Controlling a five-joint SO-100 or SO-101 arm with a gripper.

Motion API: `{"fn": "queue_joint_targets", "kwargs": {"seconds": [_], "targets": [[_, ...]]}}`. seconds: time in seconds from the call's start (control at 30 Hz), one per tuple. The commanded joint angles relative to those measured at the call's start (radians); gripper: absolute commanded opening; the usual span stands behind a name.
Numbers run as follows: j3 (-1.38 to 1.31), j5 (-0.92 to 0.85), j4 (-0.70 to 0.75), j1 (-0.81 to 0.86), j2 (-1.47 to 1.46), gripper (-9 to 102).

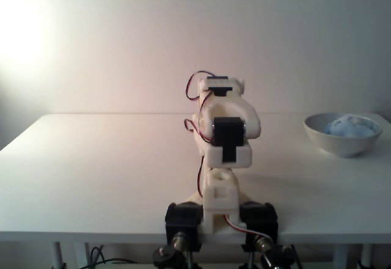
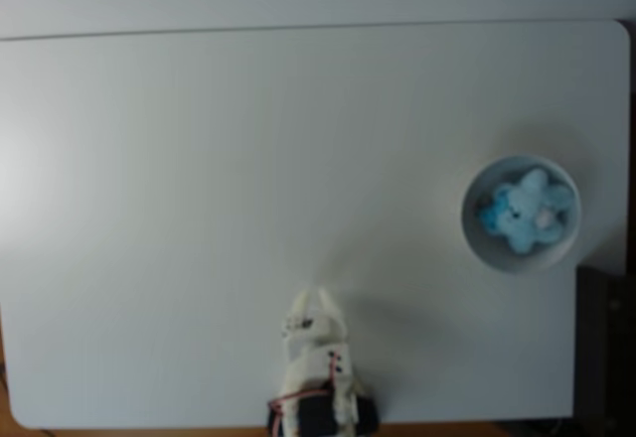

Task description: Grasp a skyblue doll and put it into the bowl.

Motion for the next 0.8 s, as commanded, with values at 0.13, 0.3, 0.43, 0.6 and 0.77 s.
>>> {"fn": "queue_joint_targets", "kwargs": {"seconds": [0.13, 0.3, 0.43, 0.6, 0.77], "targets": [[-0.003, -0.005, -0.014, -0.006, 0.288, 6], [-0.003, -0.005, -0.014, -0.009, 0.288, 6], [-0.003, -0.005, -0.014, -0.014, 0.288, 6], [-0.003, -0.005, -0.014, -0.012, 0.288, 6], [-0.003, -0.005, -0.014, -0.014, 0.288, 6]]}}
